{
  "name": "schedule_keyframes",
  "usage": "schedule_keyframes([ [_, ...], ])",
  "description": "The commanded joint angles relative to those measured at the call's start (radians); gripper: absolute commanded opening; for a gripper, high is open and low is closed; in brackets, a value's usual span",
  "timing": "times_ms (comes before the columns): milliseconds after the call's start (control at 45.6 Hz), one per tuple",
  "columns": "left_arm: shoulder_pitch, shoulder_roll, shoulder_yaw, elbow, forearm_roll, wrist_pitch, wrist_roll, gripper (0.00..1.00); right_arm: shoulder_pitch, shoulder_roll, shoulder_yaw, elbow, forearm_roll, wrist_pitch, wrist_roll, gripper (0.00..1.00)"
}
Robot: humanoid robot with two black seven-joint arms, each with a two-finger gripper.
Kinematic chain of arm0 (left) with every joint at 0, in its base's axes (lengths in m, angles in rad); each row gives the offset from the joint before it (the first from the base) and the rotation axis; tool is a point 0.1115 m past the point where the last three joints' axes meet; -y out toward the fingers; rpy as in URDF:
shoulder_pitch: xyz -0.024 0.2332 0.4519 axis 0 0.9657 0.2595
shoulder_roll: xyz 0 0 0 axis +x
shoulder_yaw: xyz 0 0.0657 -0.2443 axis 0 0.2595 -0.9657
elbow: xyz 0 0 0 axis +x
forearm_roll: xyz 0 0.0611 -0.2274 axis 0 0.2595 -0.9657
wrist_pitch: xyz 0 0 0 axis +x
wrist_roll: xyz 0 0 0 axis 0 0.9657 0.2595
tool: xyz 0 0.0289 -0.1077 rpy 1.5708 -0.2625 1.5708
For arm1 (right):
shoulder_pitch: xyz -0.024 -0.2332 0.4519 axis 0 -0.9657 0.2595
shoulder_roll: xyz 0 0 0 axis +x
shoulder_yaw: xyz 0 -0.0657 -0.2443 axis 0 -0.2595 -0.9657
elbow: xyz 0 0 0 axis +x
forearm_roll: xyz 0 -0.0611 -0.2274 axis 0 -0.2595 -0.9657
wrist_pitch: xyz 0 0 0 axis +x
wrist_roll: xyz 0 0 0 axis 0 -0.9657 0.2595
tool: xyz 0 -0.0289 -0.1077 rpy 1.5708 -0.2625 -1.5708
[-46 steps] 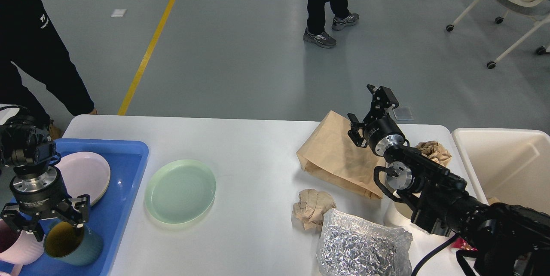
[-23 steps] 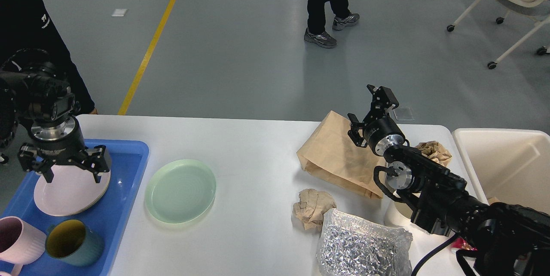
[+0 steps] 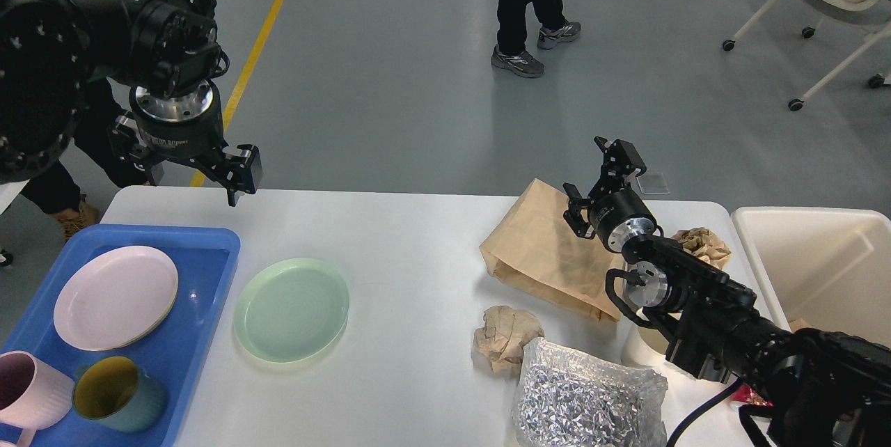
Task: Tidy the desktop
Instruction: 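Raise the open left gripper away from the tray, then lower the left gripper to the pale green plate rim and grip it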
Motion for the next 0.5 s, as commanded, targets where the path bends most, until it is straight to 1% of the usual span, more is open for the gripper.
schedule_keyframes([
  [0, -0.124, -0.003, -0.001, -0.091, 0.001, 0.0, 0.0, 0.96, 0.0, 0.0, 0.0, 0.0, -0.001, 0.0, 0.0, 1.0],
  [88, -0.168, -0.003, -0.003, -0.125, 0.001, 0.0, 0.0, 0.96, 0.0, 0.0, 0.0, 0.0, 0.0, 0.0, 0.0, 1.0],
  [153, -0.151, -0.013, -0.012, -0.126, -0.007, 0.0, -0.001, 0.96, 0.0, 0.0, 0.0, 0.0, 0.0, 0.0, 0.0, 1.0],
  [219, -0.093, -0.026, -0.026, -0.114, -0.018, 0.0, -0.001, 0.96, 0.0, 0.0, 0.0, 0.0, 0.0, 0.0, 0.0, 1.0],
  [350, 0.076, -0.062, -0.073, -0.089, -0.033, 0.0, 0.006, 0.96, 0.0, 0.0, 0.0, 0.0, 0.0, 0.0, 0.0, 1.0],
  [482, 0.2, -0.082, -0.109, -0.074, -0.033, 0.113, 0.012, 0.96, 0.0, 0.0, 0.0, 0.0, 0.0, 0.0, 0.0, 1.0],
])
